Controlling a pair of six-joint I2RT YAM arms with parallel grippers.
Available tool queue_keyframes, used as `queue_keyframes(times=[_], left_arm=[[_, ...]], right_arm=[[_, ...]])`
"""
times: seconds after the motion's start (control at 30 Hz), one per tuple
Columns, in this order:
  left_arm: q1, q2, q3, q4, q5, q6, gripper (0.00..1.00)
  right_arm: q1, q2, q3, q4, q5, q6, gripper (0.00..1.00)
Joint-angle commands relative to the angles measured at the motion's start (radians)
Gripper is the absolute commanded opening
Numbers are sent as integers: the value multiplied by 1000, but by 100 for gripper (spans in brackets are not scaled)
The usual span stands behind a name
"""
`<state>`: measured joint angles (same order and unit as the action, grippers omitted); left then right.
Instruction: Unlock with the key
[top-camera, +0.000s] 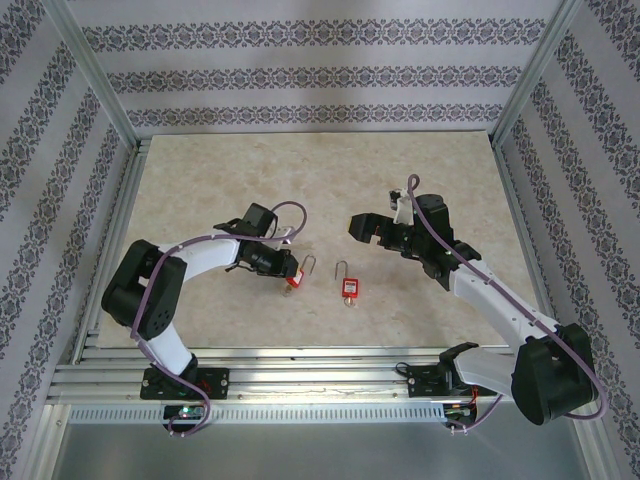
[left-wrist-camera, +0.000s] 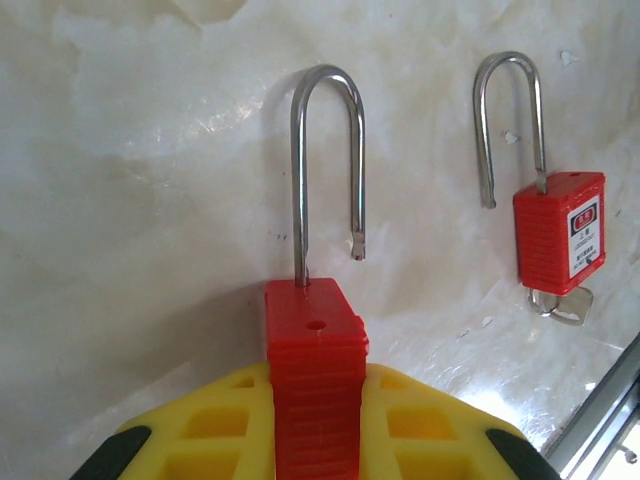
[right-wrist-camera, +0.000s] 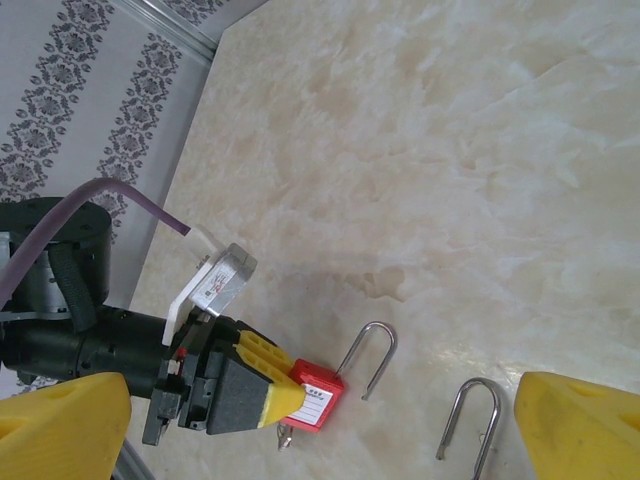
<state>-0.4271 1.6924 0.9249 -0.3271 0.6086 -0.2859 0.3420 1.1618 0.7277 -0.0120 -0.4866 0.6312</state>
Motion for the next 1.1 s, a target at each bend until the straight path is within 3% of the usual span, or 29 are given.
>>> queue_keyframes(times=[0.0, 0.2, 0.33, 0.5, 0.6, 0.7, 0.8, 0.9, 0.97, 1.07], left_arm=[[21, 10, -34, 22, -35, -1, 22], [25, -7, -38, 2, -108, 6, 31], [27, -40, -38, -25, -192, 6, 59], [30, -139, -22, -75, -326, -8, 81], [29, -254, -32, -84, -448, -41, 87], [30, -441, -110, -17, -634, -76, 95], [33, -667, -221, 76, -806, -76, 100], [38, -814, -312, 201, -1001, 18, 100], [56, -860, -378, 350, -1106, 126, 100], [105, -844, -454, 587, -1201, 313, 99]], right_arm=[[-11, -16, -5, 16, -11, -11, 98], [-11, -19, -2, 24, -24, -7, 98], [-11, -25, 0, 22, -24, -10, 98], [-13, -27, -1, 20, -27, -15, 98], [-20, -38, -1, -7, -5, -39, 98], [-27, -81, 4, -128, 175, -111, 98], [-20, -155, -29, -210, 518, -232, 98], [-21, -234, -165, -45, 797, -414, 98], [-23, -260, -262, 142, 888, -570, 98], [-68, -221, -339, 345, 936, -653, 98]])
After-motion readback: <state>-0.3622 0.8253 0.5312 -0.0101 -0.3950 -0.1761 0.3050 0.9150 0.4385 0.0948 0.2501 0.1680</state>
